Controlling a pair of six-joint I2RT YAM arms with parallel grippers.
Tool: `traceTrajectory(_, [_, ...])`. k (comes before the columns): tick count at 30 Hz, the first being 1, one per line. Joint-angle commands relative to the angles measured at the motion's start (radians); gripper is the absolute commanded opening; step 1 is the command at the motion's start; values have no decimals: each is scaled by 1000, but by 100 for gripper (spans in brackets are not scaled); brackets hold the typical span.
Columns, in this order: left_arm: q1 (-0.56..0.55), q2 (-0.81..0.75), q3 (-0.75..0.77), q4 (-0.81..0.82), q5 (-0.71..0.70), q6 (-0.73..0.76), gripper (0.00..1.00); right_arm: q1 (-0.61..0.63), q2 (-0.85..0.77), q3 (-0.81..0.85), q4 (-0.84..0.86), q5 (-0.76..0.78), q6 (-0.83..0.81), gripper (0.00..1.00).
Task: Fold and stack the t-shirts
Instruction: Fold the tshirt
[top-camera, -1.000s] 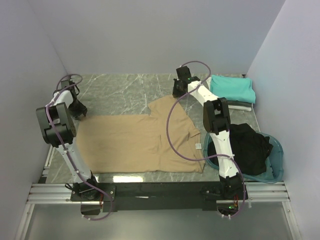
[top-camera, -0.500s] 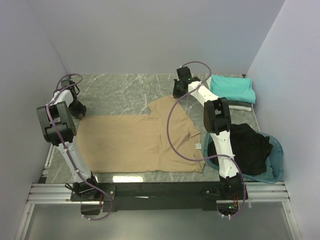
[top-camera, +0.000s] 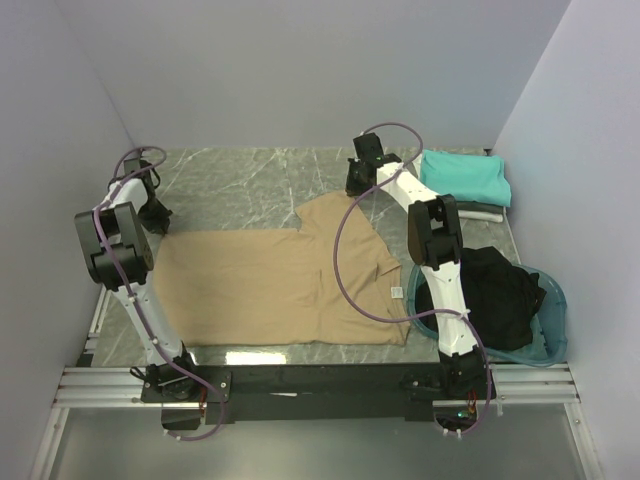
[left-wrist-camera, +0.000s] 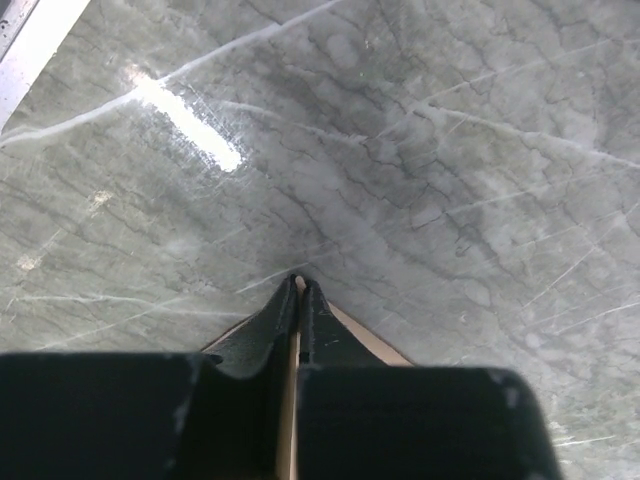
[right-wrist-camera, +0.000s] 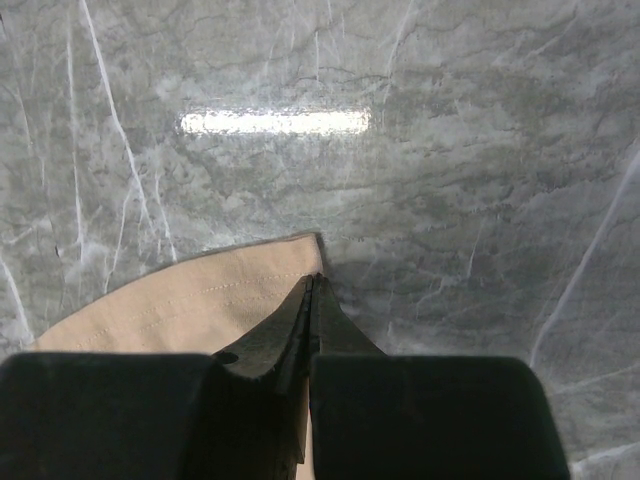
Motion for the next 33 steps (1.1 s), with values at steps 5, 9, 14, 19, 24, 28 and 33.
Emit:
traceTrajectory(5, [-17, 59, 65, -17, 9, 35, 1, -36, -74, 24, 3, -10, 49, 0])
traceTrajectory(9, [-31, 77, 102, -20, 9, 46, 1, -53, -62, 77, 0, -30, 65, 0])
traceTrajectory(14, [-36, 103, 172, -20, 26, 41, 0, -72, -37, 149, 23, -51, 92, 0])
traceTrajectory(19, [-43, 149, 269, -18, 72, 43, 1, -100, 21, 257, 30, -82, 131, 0])
traceTrajectory(24, [-45, 181, 340, 8, 123, 41, 0, -129, 41, 288, 82, -109, 169, 0])
traceTrajectory(28, [-47, 160, 344, 61, 158, 52, 0, -143, 29, 285, 115, -132, 172, 0])
traceTrajectory(33, [-47, 65, 251, 161, 224, 84, 0, -142, -56, 177, 142, -174, 164, 0])
